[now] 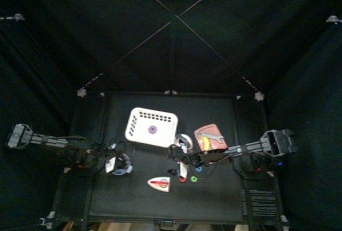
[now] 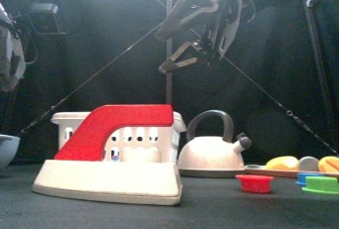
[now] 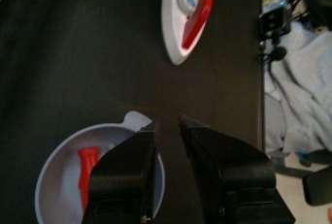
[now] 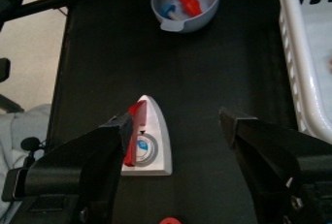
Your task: Grab bowl
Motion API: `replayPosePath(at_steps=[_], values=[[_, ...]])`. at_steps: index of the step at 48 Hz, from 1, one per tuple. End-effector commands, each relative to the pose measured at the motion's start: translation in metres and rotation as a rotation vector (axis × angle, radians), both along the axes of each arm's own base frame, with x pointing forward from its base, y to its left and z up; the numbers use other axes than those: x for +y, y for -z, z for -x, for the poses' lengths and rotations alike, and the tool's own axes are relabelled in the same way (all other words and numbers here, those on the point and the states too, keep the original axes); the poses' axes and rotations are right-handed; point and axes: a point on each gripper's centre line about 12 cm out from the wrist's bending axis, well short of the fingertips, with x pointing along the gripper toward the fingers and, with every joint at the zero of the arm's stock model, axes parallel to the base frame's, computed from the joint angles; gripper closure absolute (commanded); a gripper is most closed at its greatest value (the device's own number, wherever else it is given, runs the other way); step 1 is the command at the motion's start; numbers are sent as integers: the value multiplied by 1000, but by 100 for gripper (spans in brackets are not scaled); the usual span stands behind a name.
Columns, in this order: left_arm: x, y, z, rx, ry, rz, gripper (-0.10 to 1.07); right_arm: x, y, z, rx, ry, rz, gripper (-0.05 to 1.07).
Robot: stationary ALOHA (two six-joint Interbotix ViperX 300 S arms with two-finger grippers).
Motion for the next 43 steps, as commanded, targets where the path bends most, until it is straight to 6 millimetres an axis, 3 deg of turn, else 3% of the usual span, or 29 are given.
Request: replayPosePath(at_steps=[1,5,16,28,32,35,43], values=[[0,-1,-3,-9,3,-11,33,3,-17,9,-74,-49,8,2],[2,1,-3,-26,0,-30,33,3,-17,18,-81,-72,35,2],[4,6,-5,-65,-102,51,33,2,-43,38,-166,-112,94,2],[26,-4,-14,-57,-409,280,33,5,-37,45,-168,-133,75,2],[22,-19,-19,-25,-412,342,34,6,-38,45,-170,-134,71,2],[21,-42,-28,-19,-383,355,34,6,-37,46,-170,-136,73,2],[24,-88,-39,29,-319,246,40,6,-37,46,-168,-132,65,2]])
